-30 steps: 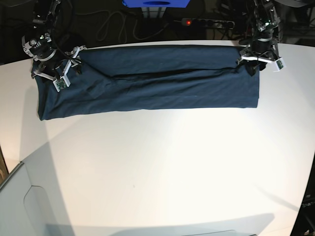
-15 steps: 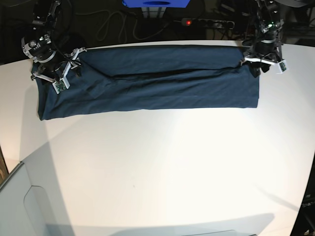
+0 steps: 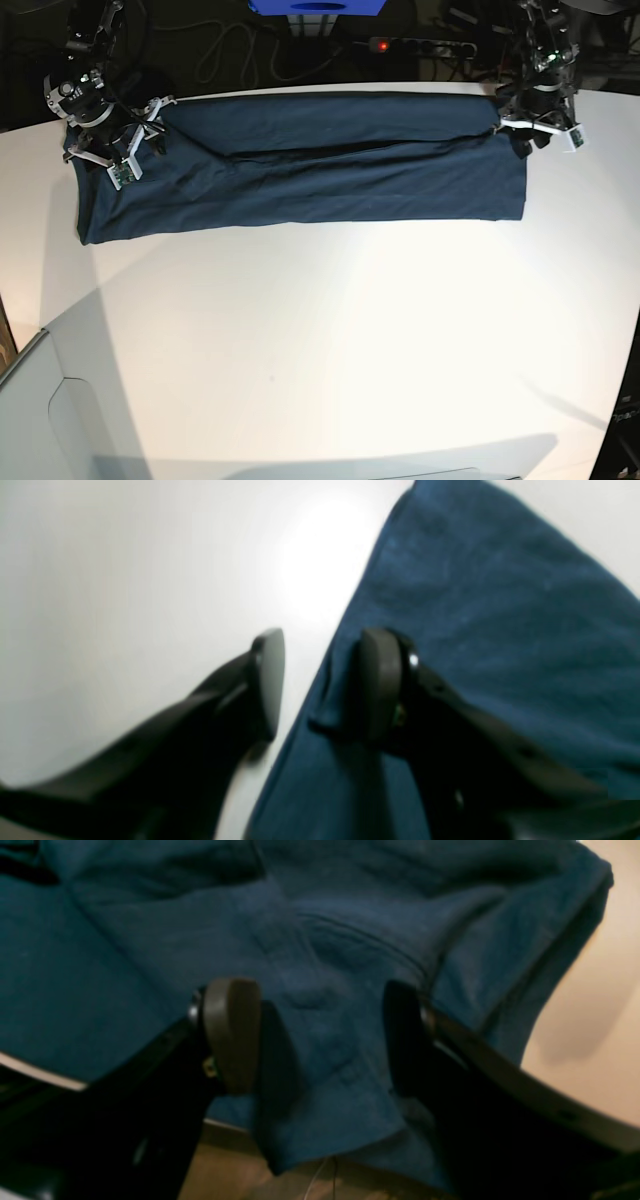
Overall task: Fold the T-shirt properly
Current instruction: 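Regrasp the strip ends with both grippers and tighten the fold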
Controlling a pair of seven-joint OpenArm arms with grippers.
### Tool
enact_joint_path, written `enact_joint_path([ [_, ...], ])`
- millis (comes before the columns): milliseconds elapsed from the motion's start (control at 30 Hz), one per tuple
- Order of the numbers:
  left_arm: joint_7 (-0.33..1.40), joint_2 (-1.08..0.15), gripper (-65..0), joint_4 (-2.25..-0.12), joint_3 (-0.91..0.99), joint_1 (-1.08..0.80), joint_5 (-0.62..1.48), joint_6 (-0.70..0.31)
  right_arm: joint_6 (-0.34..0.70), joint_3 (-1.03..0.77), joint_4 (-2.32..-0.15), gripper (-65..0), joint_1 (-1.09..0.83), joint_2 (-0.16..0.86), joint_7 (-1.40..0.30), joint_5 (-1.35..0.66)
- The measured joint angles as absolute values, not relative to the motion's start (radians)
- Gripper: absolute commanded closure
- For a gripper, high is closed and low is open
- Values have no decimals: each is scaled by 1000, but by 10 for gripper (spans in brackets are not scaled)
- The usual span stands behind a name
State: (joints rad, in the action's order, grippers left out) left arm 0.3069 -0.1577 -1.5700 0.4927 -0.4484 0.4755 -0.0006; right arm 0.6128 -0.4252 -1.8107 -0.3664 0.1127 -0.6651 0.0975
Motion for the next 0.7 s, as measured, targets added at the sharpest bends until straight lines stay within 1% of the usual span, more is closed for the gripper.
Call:
enact_joint_path([
  [100,308,-158,-240,-1563,493,-446,476,-1,613,-425,-1811,-366,-366,113,-662,97],
  [400,284,-188,-229,-1567,388,-449,475,-1,613,-425,-1811,-366,-351,113,-673,97],
  [433,284,-188,-213,-1567,387,-449,475,-1,613,-425,-1811,-366,-348,113,-672,97],
  [633,285,-188,-62,-1565,391,-450,476,-1,613,-425,-1811,-366,-347,113,-675,101],
  [700,289,-188,0,-1567,391,-449,476,-1,613,-425,-1811,-366,-347,113,-674,101],
])
